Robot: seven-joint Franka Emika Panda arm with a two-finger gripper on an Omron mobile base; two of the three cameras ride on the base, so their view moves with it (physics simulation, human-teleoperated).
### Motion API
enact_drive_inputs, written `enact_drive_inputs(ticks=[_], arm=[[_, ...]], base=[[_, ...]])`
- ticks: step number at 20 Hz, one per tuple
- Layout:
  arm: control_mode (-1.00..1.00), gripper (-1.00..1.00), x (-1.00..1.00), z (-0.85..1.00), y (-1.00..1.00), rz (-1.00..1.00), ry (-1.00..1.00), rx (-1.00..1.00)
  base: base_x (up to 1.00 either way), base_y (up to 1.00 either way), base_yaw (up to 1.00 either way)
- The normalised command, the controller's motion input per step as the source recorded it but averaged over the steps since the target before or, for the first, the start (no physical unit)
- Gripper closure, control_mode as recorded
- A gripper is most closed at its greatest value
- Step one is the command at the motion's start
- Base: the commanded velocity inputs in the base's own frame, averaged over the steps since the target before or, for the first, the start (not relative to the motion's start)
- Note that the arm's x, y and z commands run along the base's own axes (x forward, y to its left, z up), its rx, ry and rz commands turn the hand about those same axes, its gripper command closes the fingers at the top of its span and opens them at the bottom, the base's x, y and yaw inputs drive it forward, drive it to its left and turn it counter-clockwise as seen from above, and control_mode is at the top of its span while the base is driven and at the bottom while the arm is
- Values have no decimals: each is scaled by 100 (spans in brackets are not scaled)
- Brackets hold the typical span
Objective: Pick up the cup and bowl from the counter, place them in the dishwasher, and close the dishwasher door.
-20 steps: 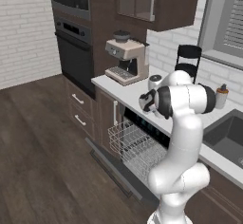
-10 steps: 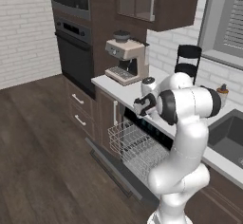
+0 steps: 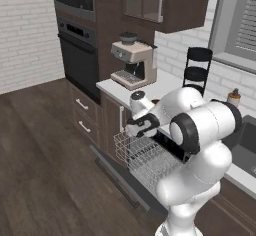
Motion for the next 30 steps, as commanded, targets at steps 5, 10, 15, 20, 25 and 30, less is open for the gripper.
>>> enact_drive_inputs(ticks=[5,10,15,20,25,30], arm=[[-100,100,26,-44,49,0,-2,-10],[-100,100,52,-58,12,0,-7,-17],[-100,100,50,-59,1,0,-3,-14],[-100,100,35,-53,0,0,0,-4],[-100,100,47,-31,-6,0,0,0],[-100,100,59,-26,-15,0,0,0]], base=[[0,0,0],[0,0,0],[0,0,0],[0,0,0],[0,0,0],[0,0,0]])
